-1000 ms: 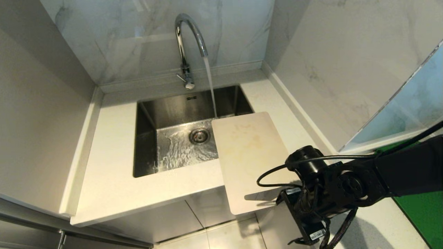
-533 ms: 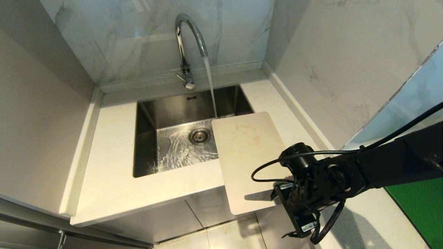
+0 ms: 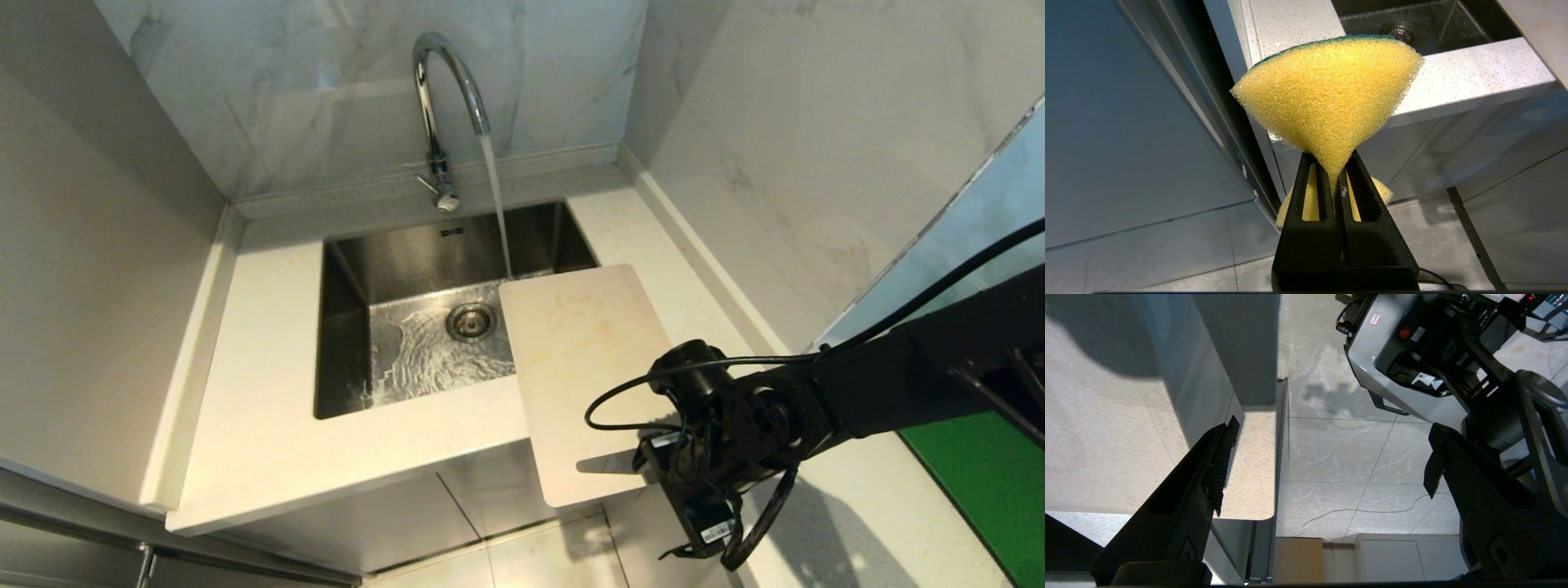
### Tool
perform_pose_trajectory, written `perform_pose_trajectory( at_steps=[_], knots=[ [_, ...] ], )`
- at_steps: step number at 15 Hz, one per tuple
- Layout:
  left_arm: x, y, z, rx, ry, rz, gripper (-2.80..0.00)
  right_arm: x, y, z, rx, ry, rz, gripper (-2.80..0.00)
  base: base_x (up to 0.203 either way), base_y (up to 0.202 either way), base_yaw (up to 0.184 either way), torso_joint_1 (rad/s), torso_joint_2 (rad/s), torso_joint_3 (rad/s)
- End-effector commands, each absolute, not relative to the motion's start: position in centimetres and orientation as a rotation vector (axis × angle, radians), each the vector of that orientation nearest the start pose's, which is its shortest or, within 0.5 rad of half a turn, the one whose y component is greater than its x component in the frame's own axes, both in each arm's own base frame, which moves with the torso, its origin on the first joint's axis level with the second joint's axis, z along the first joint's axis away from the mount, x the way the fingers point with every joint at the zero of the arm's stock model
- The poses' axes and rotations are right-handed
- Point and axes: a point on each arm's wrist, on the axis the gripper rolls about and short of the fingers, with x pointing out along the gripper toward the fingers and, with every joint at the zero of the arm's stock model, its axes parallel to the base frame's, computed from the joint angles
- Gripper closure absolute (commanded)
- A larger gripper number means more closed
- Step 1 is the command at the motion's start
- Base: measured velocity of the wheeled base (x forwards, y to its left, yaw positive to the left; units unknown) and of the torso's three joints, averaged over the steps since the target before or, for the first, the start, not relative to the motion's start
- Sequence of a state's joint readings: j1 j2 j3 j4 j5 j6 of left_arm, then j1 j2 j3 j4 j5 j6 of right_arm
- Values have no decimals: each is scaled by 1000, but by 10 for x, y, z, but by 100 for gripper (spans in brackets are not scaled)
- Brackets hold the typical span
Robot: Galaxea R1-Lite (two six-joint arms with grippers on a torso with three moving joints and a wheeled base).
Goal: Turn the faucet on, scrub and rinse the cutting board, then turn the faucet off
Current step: Pick up the cutting board
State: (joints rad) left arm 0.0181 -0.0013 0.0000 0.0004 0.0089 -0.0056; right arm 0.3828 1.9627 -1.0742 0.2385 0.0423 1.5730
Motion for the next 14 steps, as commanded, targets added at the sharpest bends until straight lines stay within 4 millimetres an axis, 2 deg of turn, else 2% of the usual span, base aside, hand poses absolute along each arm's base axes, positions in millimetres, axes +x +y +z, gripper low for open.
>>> perform_pose_trajectory(
  at_steps=[1, 14],
  knots=[
    [-23, 0, 75, -6, -2, 28, 0, 309, 125, 96, 1194, 1129, -564, -280, 0, 0, 0, 0, 0, 0],
    [-23, 0, 75, -6, -2, 28, 0, 325, 128, 78, 1185, 1137, -595, -280, 0, 0, 0, 0, 0, 0]
  ],
)
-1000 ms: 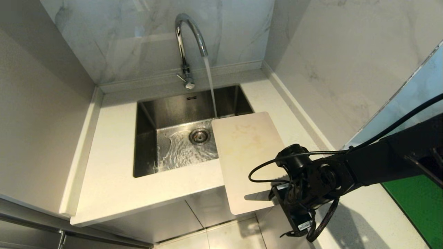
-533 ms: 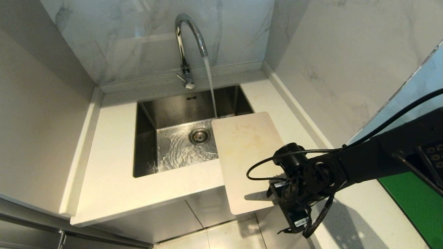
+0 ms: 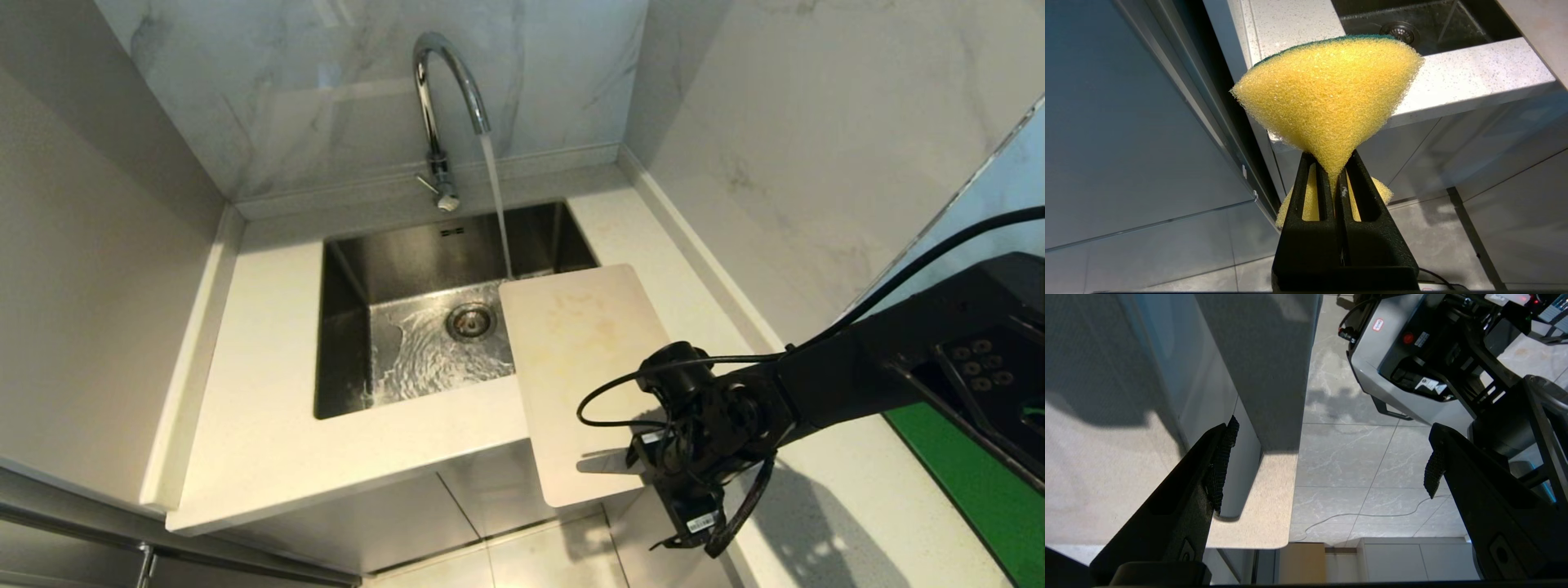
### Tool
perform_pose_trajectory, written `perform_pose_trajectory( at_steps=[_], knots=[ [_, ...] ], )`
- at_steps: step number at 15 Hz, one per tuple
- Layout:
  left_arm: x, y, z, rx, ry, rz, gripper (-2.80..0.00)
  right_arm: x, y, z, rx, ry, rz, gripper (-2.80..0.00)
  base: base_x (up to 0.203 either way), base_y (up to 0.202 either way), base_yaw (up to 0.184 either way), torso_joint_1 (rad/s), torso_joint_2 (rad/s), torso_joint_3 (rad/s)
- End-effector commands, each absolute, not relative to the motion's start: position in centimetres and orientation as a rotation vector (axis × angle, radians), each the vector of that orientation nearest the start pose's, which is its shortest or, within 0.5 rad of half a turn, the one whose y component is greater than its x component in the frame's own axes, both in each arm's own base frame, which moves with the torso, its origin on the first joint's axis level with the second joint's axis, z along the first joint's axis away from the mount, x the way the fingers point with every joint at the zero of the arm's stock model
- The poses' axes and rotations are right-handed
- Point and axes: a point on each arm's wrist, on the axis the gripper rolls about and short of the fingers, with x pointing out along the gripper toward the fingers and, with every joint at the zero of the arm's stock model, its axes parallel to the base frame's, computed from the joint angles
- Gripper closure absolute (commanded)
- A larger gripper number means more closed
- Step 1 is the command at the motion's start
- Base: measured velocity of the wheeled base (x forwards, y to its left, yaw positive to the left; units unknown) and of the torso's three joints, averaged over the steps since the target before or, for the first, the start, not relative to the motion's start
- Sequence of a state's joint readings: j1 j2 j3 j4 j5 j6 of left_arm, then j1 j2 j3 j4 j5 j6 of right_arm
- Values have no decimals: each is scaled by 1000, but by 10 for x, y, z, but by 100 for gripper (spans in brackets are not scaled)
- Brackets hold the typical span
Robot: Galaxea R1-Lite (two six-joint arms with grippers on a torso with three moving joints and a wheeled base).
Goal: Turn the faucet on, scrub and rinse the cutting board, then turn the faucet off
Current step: Pick up the cutting board
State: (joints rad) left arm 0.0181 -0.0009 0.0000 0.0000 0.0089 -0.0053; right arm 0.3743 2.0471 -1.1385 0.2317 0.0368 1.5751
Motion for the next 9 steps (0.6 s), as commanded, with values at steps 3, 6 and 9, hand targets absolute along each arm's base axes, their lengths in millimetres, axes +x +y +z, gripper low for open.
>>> perform_pose_trajectory(
  at_steps=[3, 6, 9],
  knots=[
    [-23, 0, 75, -6, -1, 28, 0, 328, 129, 73, 1182, 1141, -606, -280, 0, 0, 0, 0, 0, 0],
    [-23, 0, 75, -6, -3, 28, 0, 333, 131, 69, 1181, 1138, -610, -280, 0, 0, 0, 0, 0, 0],
    [-23, 0, 74, -6, 0, 28, 0, 339, 133, 64, 1173, 1135, -619, -280, 0, 0, 0, 0, 0, 0]
  ],
)
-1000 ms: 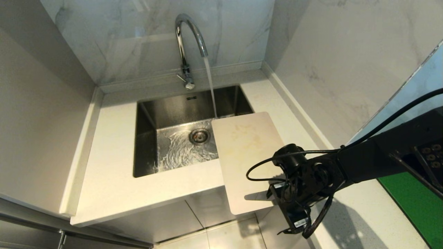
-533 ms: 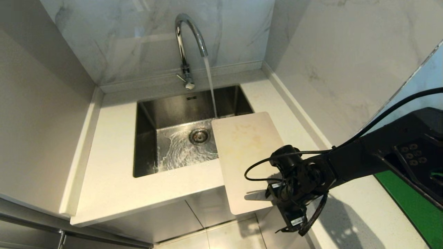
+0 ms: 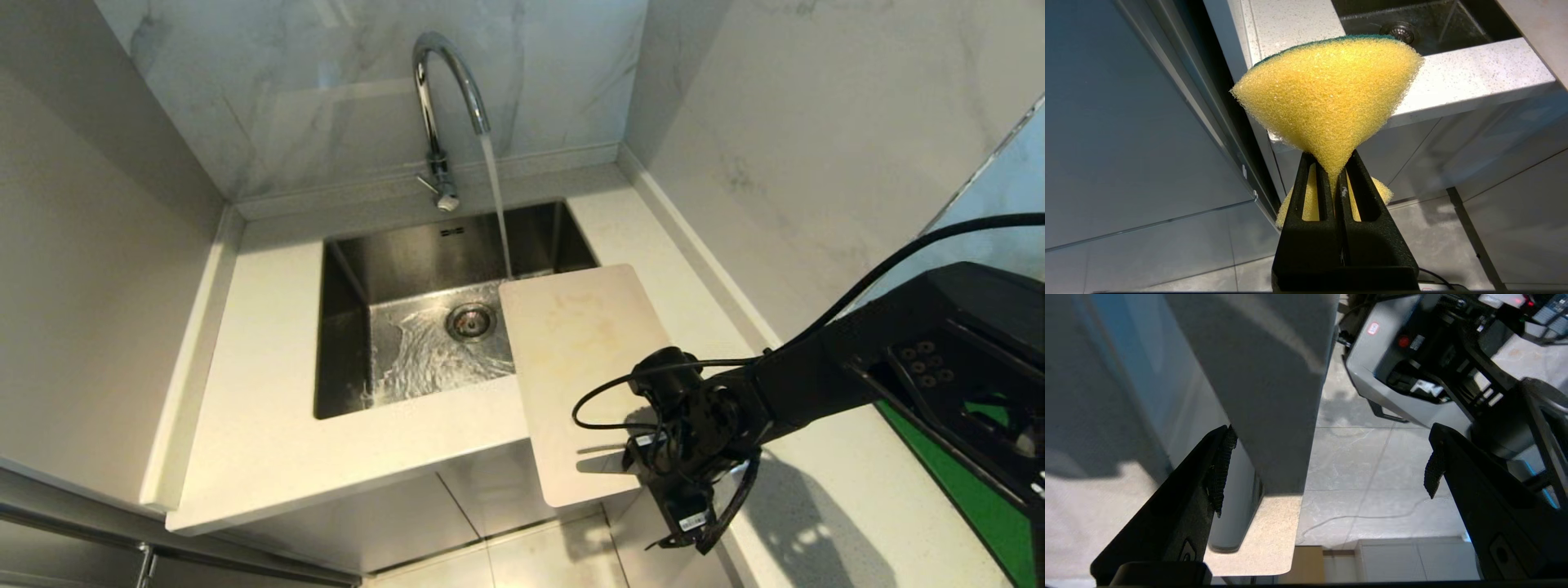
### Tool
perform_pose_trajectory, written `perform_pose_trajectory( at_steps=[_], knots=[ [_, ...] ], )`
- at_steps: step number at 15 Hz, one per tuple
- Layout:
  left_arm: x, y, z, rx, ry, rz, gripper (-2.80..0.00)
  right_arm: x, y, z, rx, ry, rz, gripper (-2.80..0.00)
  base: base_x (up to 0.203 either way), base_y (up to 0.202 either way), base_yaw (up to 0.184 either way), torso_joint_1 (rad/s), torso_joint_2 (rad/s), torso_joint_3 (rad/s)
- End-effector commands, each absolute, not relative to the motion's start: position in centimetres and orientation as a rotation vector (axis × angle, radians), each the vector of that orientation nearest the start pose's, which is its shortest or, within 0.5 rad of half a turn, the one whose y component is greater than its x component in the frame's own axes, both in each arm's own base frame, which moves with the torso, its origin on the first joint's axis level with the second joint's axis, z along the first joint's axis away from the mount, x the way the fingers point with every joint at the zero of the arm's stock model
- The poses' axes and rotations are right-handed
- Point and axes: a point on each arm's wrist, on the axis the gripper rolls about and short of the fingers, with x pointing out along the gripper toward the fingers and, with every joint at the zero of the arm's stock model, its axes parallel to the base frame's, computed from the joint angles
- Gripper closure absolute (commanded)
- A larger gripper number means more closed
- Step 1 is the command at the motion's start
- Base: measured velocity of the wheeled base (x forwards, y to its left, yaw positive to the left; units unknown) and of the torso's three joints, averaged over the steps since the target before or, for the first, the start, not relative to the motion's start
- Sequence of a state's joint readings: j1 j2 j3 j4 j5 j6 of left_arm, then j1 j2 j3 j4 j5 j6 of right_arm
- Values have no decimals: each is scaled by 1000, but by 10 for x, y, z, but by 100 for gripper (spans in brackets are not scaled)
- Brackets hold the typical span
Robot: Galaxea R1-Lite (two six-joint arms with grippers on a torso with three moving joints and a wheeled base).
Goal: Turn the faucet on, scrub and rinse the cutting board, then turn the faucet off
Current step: Pick up the cutting board
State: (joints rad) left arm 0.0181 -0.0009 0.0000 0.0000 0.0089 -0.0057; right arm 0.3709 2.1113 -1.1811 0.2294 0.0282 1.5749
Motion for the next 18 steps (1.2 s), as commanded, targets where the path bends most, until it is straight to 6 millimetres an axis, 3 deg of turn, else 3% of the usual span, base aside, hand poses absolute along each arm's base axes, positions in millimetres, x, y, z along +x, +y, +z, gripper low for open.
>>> perform_pose_trajectory(
  at_steps=[1, 16, 17, 18],
  knots=[
    [-23, 0, 75, -6, -3, 28, 0, 340, 133, 61, 1159, 1127, -633, -280, 0, 0, 0, 0, 0, 0],
    [-23, 0, 75, -6, -3, 28, 0, 342, 132, 53, 1116, 1158, -686, -280, 0, 0, 0, 0, 0, 0],
    [-23, 0, 75, -6, -2, 28, 0, 342, 132, 53, 1114, 1154, -689, 0, 0, 0, 0, 0, 0, 0],
    [-23, 0, 75, -6, -3, 28, 0, 343, 132, 53, 1104, 1139, -696, 0, 0, 0, 0, 0, 0, 0]
  ],
)
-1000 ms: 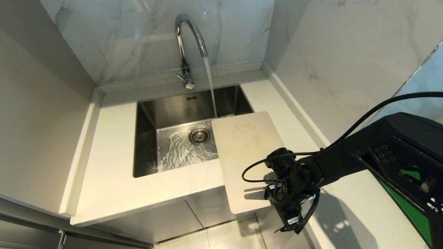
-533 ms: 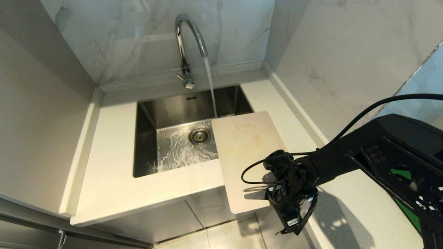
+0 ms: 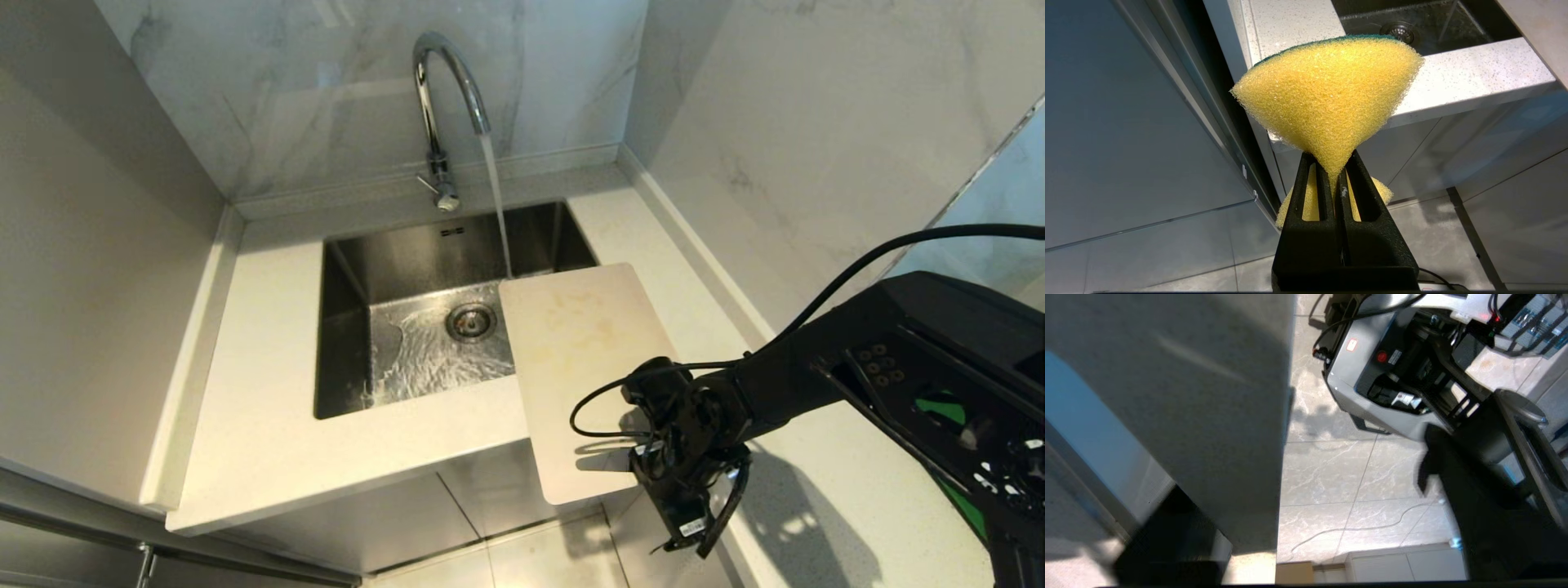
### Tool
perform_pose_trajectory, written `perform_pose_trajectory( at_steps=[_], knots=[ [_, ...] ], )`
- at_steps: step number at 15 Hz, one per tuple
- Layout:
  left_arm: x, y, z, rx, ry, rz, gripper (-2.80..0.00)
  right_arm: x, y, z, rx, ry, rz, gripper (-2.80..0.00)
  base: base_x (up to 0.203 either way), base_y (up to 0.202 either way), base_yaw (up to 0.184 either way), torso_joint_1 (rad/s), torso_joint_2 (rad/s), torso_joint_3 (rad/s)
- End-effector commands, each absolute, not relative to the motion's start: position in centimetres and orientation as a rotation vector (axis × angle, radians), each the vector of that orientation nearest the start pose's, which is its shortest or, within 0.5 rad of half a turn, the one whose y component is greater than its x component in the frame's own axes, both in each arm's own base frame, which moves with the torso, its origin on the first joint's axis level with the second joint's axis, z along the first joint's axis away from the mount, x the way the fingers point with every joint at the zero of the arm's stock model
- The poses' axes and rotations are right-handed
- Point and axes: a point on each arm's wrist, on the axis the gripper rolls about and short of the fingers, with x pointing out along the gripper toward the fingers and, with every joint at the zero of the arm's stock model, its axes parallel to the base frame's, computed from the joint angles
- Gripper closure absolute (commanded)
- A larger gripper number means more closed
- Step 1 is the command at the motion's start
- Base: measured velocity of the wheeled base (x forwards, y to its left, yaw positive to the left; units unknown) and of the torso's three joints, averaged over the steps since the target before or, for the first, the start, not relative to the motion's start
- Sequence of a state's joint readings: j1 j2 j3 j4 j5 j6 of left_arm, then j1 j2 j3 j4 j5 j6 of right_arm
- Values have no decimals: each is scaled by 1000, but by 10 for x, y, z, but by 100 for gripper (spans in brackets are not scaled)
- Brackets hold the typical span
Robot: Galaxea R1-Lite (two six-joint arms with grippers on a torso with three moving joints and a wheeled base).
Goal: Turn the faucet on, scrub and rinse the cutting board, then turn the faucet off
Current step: Pick up the cutting board
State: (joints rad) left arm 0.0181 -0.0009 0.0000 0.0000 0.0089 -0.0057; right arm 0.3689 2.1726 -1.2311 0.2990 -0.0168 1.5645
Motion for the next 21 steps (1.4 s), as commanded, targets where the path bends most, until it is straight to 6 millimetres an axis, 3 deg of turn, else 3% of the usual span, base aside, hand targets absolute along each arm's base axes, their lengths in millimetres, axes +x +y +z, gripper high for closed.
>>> perform_pose_trajectory(
  at_steps=[1, 13, 21],
  knots=[
    [-23, 0, 75, -6, -3, 28, 0, 344, 132, 52, 1098, 1138, -696, 0, 0, 0, 0, 0, 0, 0],
    [-23, 0, 75, -6, -2, 28, 0, 352, 136, 60, 1115, 1111, -663, 0, 0, 0, 0, 0, 0, 0],
    [-23, 0, 75, -6, -3, 28, 0, 342, 130, 119, 1099, 993, -644, 0, 0, 0, 0, 0, 0, 0]
  ],
)
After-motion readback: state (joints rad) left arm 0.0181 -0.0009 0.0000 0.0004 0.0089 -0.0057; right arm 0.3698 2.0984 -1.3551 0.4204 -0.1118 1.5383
